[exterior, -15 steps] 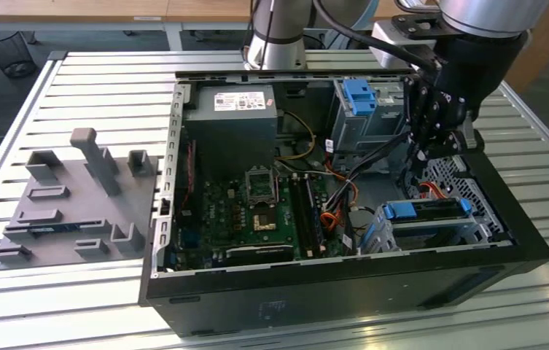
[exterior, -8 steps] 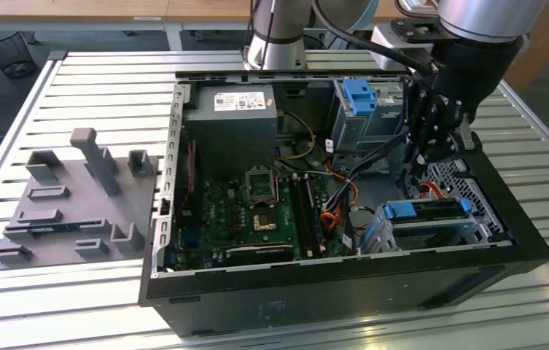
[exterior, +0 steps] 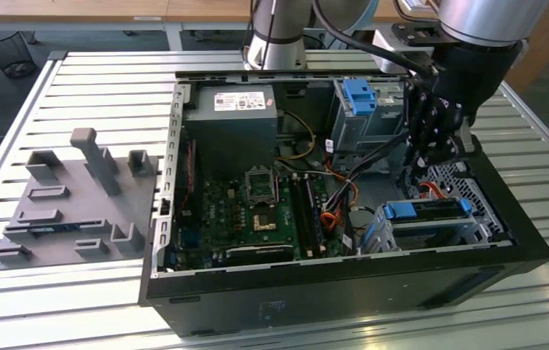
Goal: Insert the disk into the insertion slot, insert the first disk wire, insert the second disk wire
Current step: 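Insert the second disk wire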
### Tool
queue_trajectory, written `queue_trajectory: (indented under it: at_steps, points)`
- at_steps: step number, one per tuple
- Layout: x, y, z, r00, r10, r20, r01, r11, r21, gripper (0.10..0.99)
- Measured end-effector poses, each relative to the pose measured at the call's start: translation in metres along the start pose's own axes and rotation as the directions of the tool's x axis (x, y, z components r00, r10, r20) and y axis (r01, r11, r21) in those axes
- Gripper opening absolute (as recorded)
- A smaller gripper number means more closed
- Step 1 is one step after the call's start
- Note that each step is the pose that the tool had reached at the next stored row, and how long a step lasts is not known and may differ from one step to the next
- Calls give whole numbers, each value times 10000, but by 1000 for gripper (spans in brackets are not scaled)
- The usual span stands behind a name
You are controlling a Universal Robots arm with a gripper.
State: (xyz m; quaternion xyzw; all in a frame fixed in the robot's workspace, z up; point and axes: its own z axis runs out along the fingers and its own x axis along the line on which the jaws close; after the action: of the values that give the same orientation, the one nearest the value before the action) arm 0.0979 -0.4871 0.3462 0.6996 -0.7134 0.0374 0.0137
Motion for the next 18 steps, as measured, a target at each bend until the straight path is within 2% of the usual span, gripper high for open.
queue_trajectory:
  at_steps: [5, 6, 7, 9, 18]
  points:
    - [-3, -15, 36, 10000, -3, -34, 3, 10000, -6, 247]
    - [-3, -18, 40, 10000, -3, -50, 3, 10000, -7, 231]
    - [-4, -21, 44, 10000, -3, -67, 3, 10000, -10, 169]
    - [-5, -28, 51, 10000, -5, -89, 4, 10000, -14, 149]
    - [12, -31, 53, 10000, -5, -93, 4, 10000, -15, 149]
